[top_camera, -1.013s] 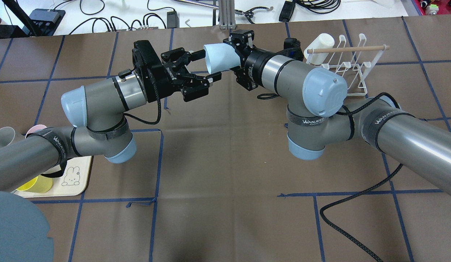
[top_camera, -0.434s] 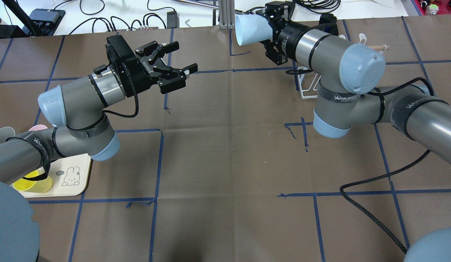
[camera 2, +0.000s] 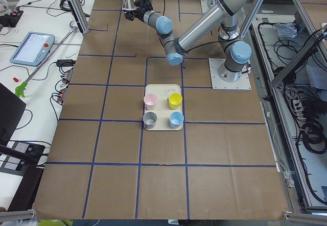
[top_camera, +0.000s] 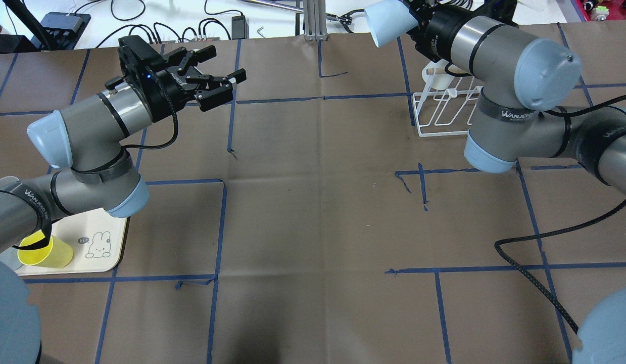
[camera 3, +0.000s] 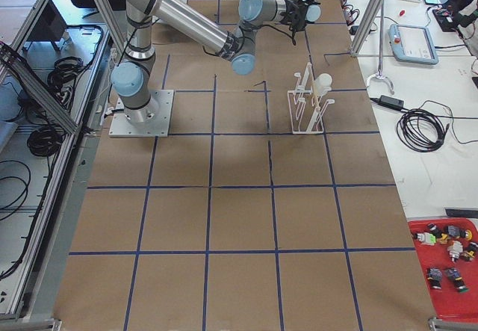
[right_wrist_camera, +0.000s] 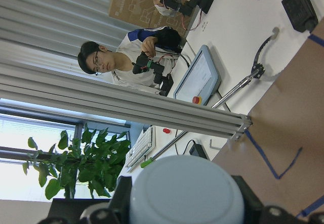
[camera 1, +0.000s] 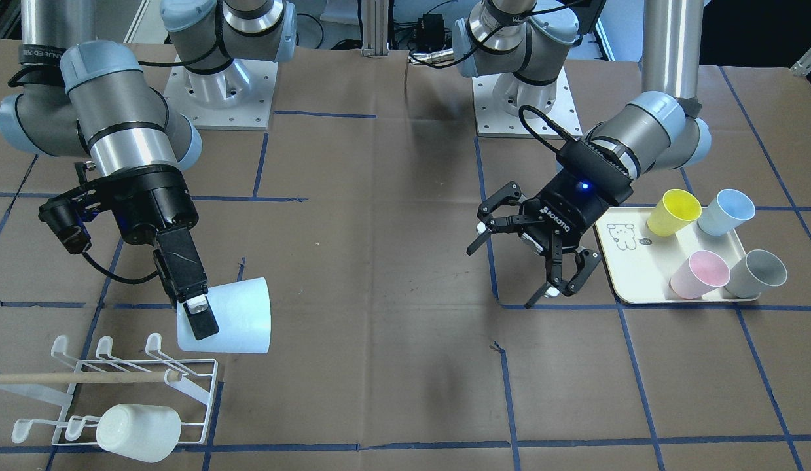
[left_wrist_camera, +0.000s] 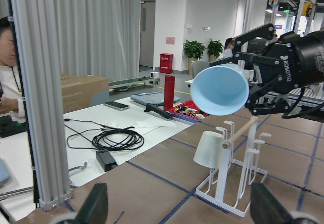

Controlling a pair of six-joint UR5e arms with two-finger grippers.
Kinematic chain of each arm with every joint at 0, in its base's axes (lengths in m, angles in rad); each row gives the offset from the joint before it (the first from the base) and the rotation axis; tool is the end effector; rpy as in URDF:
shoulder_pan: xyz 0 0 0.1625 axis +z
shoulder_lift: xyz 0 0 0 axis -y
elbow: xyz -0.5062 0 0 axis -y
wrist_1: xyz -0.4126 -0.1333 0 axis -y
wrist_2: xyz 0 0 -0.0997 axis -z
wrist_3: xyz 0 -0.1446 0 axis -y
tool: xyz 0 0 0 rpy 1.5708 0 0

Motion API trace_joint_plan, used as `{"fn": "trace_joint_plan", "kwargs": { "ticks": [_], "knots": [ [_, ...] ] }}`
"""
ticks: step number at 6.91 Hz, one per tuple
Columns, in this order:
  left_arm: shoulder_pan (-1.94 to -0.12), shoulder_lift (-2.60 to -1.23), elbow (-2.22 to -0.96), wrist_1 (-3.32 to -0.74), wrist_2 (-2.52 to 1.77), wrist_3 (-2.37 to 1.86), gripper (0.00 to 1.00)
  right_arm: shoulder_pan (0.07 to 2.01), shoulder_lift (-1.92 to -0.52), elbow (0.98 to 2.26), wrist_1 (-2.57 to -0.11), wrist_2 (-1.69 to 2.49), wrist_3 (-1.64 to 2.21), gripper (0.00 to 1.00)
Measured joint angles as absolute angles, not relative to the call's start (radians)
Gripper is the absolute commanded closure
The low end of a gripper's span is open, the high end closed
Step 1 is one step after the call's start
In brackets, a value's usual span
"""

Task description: Transfer IKEA cup to right arm and place on rack

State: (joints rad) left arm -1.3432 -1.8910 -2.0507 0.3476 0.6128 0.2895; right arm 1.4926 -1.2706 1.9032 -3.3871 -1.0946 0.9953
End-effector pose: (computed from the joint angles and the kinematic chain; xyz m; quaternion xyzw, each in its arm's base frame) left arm -0.1176 -0.6073 0.4003 -0.2676 -0.7444 0.5550 0.2574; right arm 0.1491 -0.6527 0.4459 0.2993 0.7604 -0.3995 0.4155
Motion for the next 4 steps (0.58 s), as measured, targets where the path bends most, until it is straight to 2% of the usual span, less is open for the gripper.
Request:
{"fn": "trace_joint_plan", "kwargs": {
  "ticks": [2,4],
  "knots": [
    [-1.355,-1.824,-1.95,0.056,0.803,0.287,0.0,1.45,-1.27,1.904,-3.384,-1.158,0.632,0.83],
    [-1.405,-1.796,-1.773,-0.298,1.005,0.28,0.0,1.361,-1.269,1.897,-3.332,-1.17,0.348,0.83]
  ]
}}
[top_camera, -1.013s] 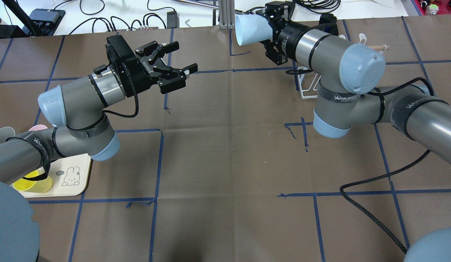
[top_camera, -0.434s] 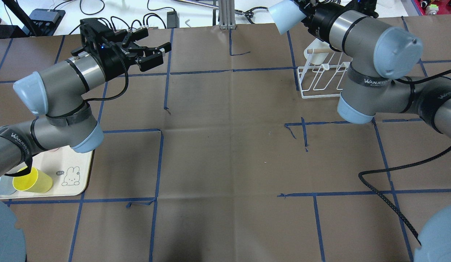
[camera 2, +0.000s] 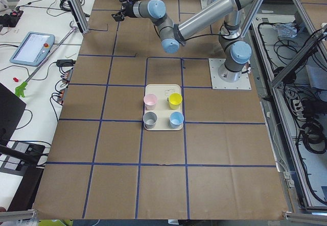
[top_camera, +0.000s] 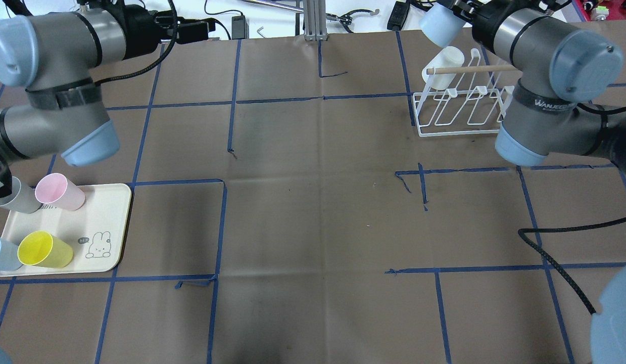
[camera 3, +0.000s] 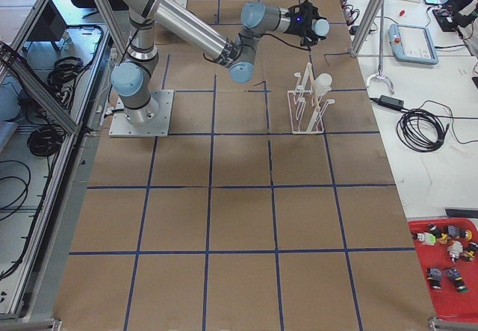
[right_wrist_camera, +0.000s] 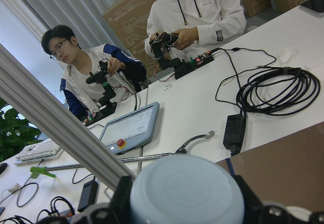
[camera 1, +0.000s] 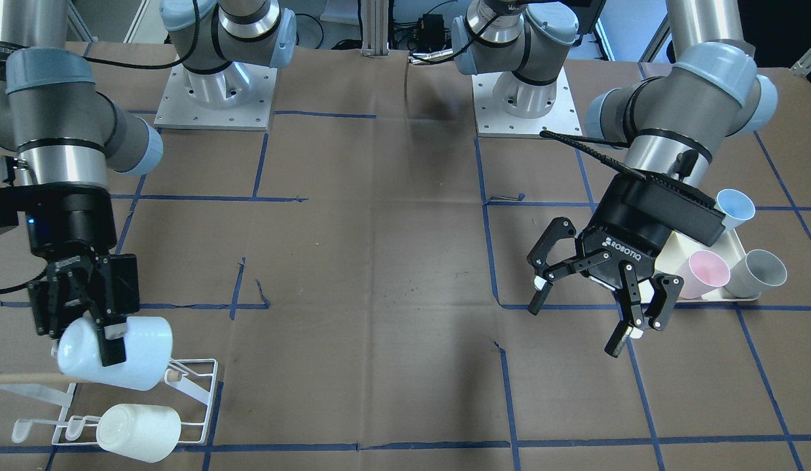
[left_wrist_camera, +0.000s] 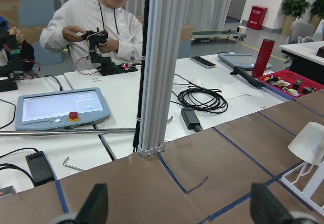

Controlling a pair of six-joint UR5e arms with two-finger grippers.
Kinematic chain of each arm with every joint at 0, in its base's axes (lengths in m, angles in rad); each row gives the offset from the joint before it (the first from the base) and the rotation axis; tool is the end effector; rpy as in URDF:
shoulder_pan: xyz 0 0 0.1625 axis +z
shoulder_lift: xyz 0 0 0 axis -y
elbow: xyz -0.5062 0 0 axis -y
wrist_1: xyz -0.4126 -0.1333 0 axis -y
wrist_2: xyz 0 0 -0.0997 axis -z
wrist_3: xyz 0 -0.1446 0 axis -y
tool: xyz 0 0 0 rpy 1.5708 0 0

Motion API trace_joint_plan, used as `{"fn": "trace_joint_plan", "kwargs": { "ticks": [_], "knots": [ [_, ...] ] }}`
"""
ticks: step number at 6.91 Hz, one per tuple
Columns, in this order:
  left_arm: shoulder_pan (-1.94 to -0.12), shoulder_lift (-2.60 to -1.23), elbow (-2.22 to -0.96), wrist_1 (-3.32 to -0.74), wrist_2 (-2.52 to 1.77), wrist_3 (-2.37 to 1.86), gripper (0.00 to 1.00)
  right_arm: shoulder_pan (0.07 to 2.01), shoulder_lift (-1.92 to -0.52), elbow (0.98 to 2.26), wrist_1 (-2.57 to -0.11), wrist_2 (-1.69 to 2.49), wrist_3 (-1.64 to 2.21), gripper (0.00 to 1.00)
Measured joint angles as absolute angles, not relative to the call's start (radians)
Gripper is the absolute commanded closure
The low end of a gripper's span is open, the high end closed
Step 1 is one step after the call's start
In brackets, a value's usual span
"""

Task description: Transfer IKEA cup to right arm and place on rack

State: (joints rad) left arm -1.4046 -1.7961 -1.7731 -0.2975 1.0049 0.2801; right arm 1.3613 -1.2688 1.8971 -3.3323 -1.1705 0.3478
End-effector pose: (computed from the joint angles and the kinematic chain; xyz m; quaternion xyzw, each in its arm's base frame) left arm -0.1011 -0.6720 0.4785 -0.1642 -0.8677 0.4406 0.1611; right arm 0.0509 -0.6725 0.4372 0.1248 0.8243 -0.5132 0.2037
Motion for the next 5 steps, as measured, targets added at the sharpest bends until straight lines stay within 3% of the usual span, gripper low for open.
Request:
{"fn": "trace_joint_plan", "kwargs": {
  "ticks": [3,5],
  "knots": [
    [-1.491,-1.773,-1.535,-0.827,1.263,0.239,0.0,1.244,-1.242,1.857,-3.253,-1.169,-0.008,0.83],
    [-1.514,-1.699,-1.495,-1.175,1.364,0.196,0.0,1.221,-1.167,1.762,-3.183,-1.17,-0.227,0.82]
  ]
}}
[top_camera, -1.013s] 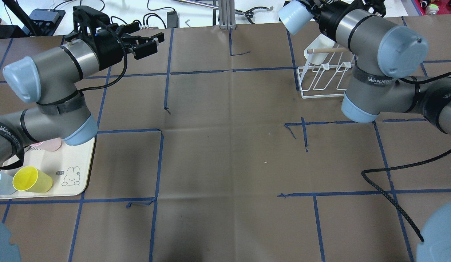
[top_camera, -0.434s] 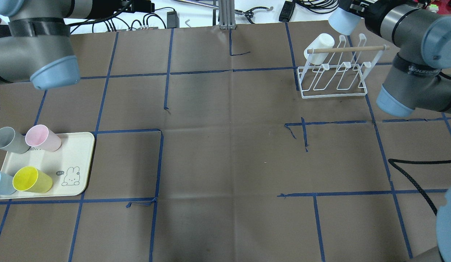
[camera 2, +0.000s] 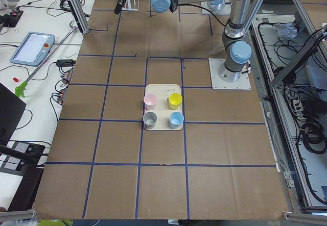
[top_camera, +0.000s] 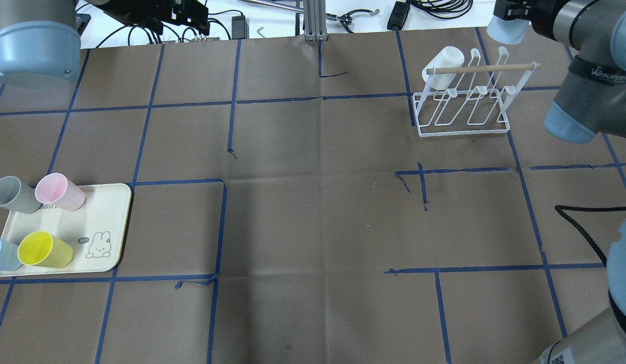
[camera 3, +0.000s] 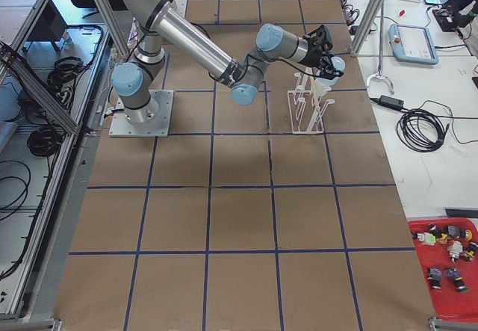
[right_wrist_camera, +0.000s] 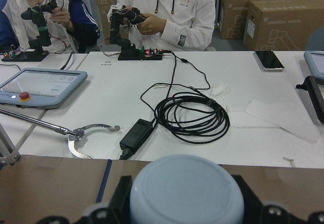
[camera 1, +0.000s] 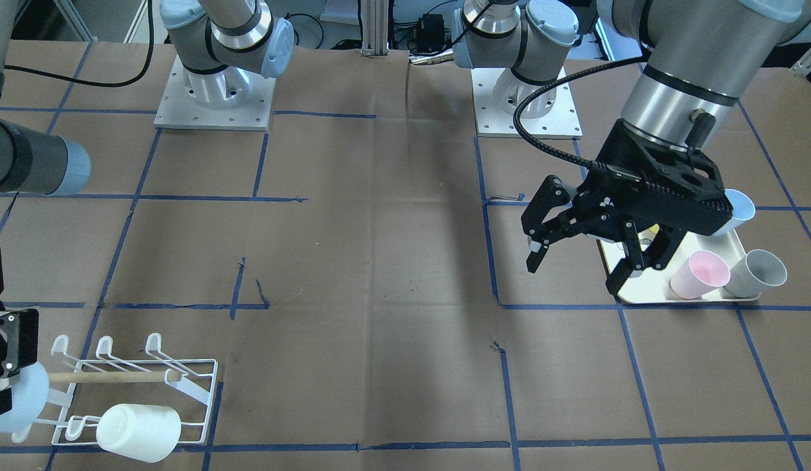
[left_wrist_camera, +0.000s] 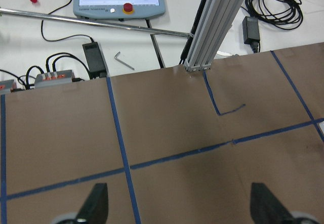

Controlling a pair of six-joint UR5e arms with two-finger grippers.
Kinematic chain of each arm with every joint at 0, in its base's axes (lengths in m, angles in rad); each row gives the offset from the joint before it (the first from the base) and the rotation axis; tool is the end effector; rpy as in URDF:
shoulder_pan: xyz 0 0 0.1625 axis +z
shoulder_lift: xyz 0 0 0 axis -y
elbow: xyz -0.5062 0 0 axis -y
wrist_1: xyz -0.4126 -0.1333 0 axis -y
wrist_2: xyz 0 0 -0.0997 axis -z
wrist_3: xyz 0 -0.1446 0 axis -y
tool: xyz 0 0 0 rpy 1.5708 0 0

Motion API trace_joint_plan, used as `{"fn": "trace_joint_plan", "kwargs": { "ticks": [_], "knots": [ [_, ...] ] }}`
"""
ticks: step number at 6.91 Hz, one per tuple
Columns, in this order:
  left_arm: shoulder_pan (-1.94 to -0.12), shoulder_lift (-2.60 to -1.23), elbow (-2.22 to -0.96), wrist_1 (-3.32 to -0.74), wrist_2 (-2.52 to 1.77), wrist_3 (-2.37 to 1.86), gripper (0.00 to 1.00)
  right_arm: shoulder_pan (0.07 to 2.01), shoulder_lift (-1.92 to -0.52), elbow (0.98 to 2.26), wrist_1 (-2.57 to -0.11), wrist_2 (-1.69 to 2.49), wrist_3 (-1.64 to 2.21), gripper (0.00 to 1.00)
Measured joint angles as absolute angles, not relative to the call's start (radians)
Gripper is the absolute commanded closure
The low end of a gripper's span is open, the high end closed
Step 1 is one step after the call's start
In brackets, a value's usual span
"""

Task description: Transfer IKEA cup to right arm and place on rack

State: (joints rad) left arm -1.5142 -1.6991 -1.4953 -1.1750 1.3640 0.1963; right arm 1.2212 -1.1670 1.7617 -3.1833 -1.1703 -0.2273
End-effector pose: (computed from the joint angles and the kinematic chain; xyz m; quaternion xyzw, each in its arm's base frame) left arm -0.1278 -0.6265 0.5430 -0.0860 -0.9764 0.1812 0.0795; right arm -0.0637 -0.7286 0.4117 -0.0444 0.8602 -0.5072 0.0307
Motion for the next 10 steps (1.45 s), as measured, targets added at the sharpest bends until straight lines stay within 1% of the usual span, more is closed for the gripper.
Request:
{"fn": "trace_joint_plan", "kwargs": {
  "ticks": [2,3,6,10],
  "knots": [
    [-1.518,-1.631,-1.498,-1.45,1.467,0.176,0.0,1.201,-1.099,1.703,-3.174,-1.171,-0.348,0.82],
    [-1.518,-1.607,-1.506,-1.536,1.498,0.16,0.0,1.192,-1.075,1.681,-3.176,-1.17,-0.364,0.82],
    [-1.519,-1.588,-1.56,-1.588,1.529,0.078,0.0,1.186,-1.045,1.662,-3.183,-1.169,-0.366,0.82],
    [-1.521,-1.592,-1.569,-1.576,1.553,0.032,0.0,1.186,-1.043,1.661,-3.183,-1.169,-0.365,0.83]
  ]
}}
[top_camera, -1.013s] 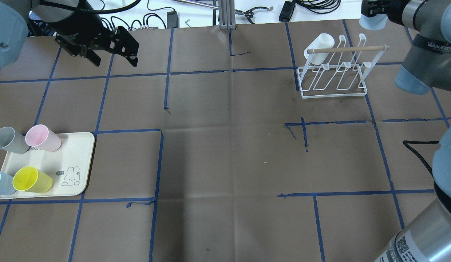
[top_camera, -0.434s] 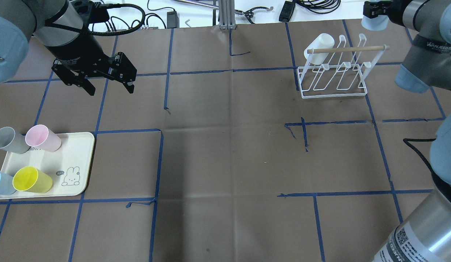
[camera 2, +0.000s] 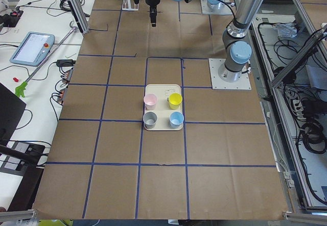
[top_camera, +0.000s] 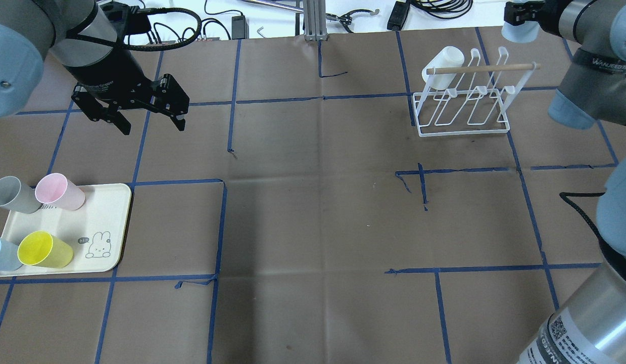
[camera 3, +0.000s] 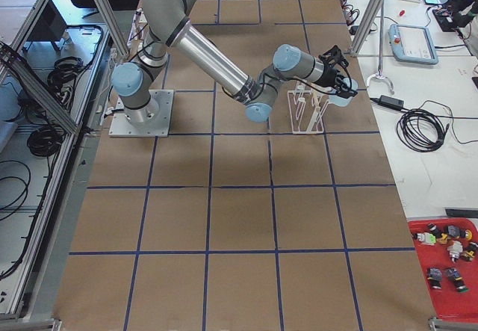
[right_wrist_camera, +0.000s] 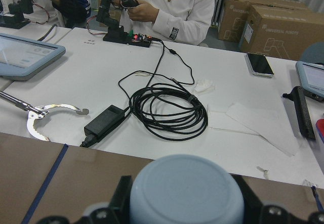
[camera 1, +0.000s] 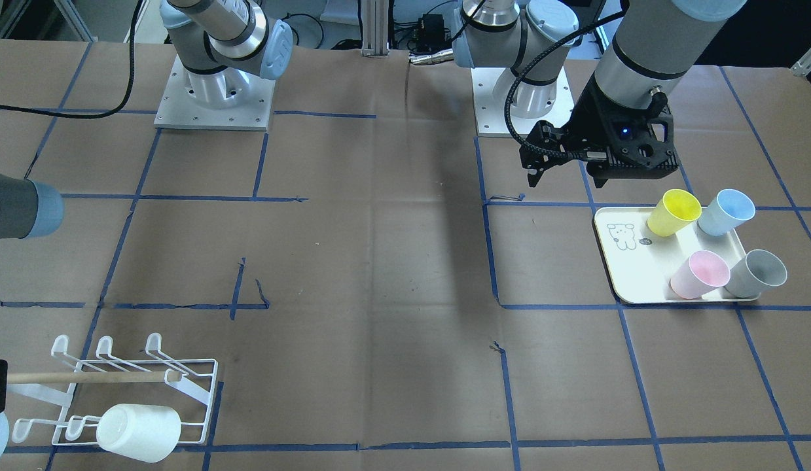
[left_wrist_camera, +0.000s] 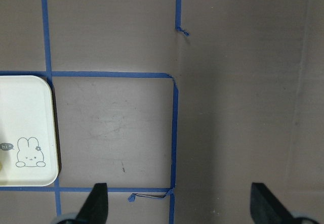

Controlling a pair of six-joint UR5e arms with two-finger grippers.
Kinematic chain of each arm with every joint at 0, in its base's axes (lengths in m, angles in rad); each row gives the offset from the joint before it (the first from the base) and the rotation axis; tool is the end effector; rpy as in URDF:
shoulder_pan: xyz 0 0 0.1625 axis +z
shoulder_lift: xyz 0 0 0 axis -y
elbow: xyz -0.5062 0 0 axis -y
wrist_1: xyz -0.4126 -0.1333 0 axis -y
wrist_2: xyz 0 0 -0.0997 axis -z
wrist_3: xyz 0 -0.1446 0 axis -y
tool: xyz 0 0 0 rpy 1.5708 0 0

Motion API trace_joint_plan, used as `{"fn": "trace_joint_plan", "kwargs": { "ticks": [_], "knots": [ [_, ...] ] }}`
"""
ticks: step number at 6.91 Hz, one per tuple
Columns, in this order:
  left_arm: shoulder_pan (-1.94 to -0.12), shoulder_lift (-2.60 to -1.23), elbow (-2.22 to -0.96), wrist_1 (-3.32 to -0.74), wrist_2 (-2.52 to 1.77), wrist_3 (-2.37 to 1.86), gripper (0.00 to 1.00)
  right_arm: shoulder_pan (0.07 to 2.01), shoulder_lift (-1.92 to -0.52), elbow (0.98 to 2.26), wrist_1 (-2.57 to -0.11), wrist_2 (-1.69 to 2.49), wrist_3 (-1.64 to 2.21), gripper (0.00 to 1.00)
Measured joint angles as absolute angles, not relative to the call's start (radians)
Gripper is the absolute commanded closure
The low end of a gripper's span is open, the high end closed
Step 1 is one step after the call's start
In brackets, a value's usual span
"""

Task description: Transfer IKEA cup to right arm and place on rack

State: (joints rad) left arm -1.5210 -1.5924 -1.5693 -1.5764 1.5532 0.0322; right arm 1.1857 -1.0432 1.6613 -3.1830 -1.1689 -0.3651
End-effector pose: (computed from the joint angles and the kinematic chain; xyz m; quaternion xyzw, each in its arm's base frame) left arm -0.1098 -0.5255 0.5132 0.0089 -0.9998 -0.0125 0.0093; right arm -0.1084 -0.7729 0.3718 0.0866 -0.8622 0.4990 0.0079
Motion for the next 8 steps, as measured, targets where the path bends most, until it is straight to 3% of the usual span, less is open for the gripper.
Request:
{"fn": "trace_joint_plan", "kwargs": {
  "ticks": [3,8],
  "knots": [
    [-1.522,-1.594,-1.57,-1.561,1.555,0.026,0.01,1.191,-1.039,1.729,-3.208,-1.167,-0.357,0.83],
    [-1.558,-1.598,-1.571,-1.531,1.592,-0.023,0.01,1.196,-1.042,1.74,-3.211,-1.167,-0.328,0.83]
  ]
}}
